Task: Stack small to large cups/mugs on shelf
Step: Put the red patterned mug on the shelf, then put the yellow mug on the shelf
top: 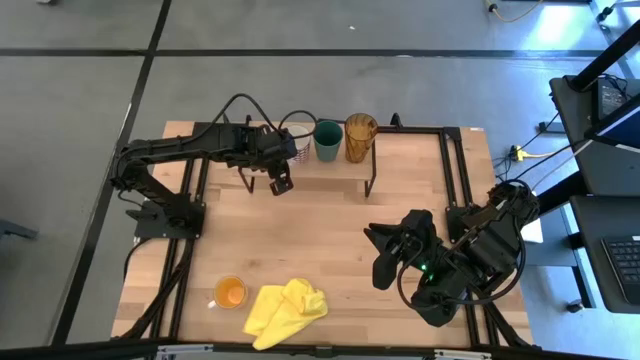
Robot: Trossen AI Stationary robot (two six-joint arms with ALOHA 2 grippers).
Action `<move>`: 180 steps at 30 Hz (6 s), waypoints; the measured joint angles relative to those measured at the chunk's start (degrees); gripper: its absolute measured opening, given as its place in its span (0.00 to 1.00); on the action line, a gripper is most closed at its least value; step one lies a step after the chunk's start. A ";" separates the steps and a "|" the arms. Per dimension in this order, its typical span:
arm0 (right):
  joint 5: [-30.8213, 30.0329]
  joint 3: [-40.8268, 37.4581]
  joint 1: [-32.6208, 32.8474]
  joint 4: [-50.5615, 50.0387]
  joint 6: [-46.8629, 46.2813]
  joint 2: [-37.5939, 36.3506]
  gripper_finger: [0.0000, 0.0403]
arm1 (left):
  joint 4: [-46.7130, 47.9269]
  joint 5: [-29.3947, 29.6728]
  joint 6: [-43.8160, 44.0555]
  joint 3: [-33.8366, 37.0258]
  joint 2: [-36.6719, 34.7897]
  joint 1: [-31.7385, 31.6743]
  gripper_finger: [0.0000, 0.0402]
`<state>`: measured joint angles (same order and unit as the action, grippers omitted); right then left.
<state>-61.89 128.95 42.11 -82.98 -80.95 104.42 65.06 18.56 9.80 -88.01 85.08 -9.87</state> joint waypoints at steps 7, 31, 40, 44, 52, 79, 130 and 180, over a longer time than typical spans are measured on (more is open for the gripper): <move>0.00 0.00 0.00 -0.07 0.04 0.00 0.21 | 0.62 -0.05 -0.53 0.00 0.00 -0.96 0.17; 0.02 0.00 0.00 -0.04 0.13 0.00 0.21 | -2.91 0.00 -1.09 5.90 0.07 -1.38 0.17; 0.02 0.00 0.00 -0.13 0.15 0.00 0.21 | -6.22 0.45 -2.21 5.90 0.07 -1.38 0.17; 0.02 0.00 0.01 -0.33 0.15 0.00 0.21 | -6.58 0.58 -2.51 5.90 0.07 -1.38 0.17; 0.01 0.00 0.02 -0.68 0.14 0.00 0.21 | -6.87 0.67 -2.91 5.90 0.07 -1.38 0.17; -1.58 0.00 0.01 -2.52 0.16 0.02 0.21 | 19.48 -0.55 27.96 5.90 -17.74 12.38 0.17; 5.44 0.00 -1.79 -0.10 0.15 0.02 0.21 | 5.11 -11.98 94.71 24.63 -7.88 63.82 0.34; 8.52 0.00 -1.68 1.80 0.42 0.02 0.21 | -5.45 -8.87 72.77 31.36 -3.65 61.12 0.04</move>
<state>-53.36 128.95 40.42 -81.18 -80.53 104.44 59.61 9.68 82.58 -56.64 81.43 51.26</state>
